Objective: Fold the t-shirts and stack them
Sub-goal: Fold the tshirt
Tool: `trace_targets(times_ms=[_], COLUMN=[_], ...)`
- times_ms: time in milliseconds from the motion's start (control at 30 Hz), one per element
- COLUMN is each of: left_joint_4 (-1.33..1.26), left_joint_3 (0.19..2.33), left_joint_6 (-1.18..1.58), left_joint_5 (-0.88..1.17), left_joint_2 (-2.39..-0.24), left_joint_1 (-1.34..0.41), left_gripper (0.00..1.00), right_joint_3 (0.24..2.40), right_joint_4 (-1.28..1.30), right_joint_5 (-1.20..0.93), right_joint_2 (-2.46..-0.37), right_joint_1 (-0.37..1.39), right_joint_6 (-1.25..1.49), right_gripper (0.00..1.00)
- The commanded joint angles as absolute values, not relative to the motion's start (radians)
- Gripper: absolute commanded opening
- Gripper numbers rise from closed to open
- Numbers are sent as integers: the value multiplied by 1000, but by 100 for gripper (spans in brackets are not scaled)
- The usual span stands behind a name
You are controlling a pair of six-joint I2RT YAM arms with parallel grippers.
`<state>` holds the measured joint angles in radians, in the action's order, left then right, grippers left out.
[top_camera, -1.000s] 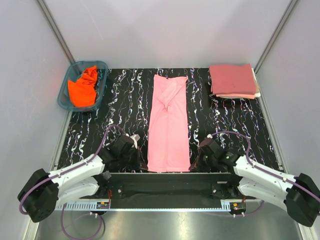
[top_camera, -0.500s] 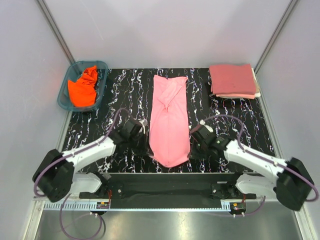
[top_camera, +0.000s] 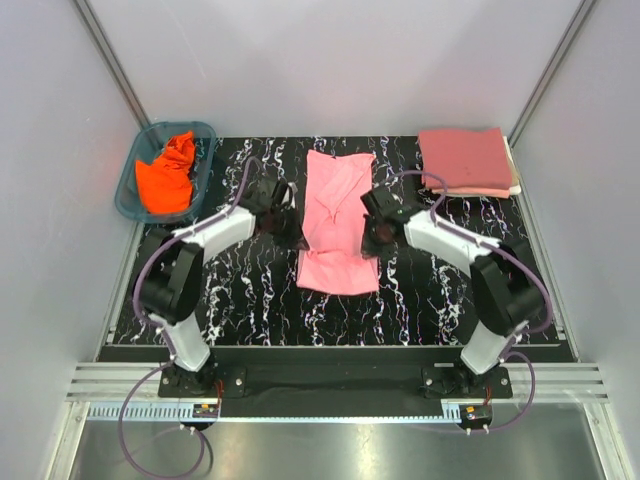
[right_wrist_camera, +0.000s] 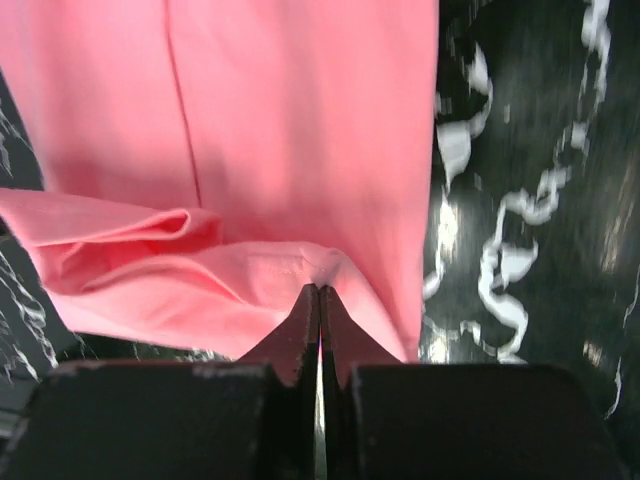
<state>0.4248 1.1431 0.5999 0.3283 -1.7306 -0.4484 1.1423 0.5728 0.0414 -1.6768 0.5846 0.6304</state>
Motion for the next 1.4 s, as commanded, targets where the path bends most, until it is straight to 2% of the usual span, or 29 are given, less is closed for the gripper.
trace_targets(times_ms=[0,300,567,1133,1167,1200,1300,1333,1367], left_joint_4=[443,492,499,494,489,488,489,488,492], left_joint_3=[1268,1569,1707,1979,1982,1989,1991,1988,1983], left_joint_6=[532,494,515,520,519,518,500,483,471], left_joint_5=[354,394,429,426,426,420,370,332,312], left_joint_2=[-1811,-1962,-2077,-2341,-2344,-2344,-2319,-2304,-2274], left_joint_1=[-400,-347,-308,-264,-264,-262,-261,-259,-255], left_gripper=[0,0,0,0,3,16,32,32,33], right_joint_3=[1273,1518,1660,1936,1947,1968,2014,2023,2031], right_joint_4=[554,601,626,638,638,638,641,655,666], right_joint_5=[17,-29,-69,-185,-199,-204,-206,-201,-198], right_joint_2=[-1767,-1911,-1980,-2261,-2267,-2275,-2286,-2283,-2278], right_joint_1=[543,456,388,282,281,278,272,268,264], right_joint_6=[534,456,417,339,336,330,318,318,318], right_gripper=[0,0,0,1,3,6,18,27,30])
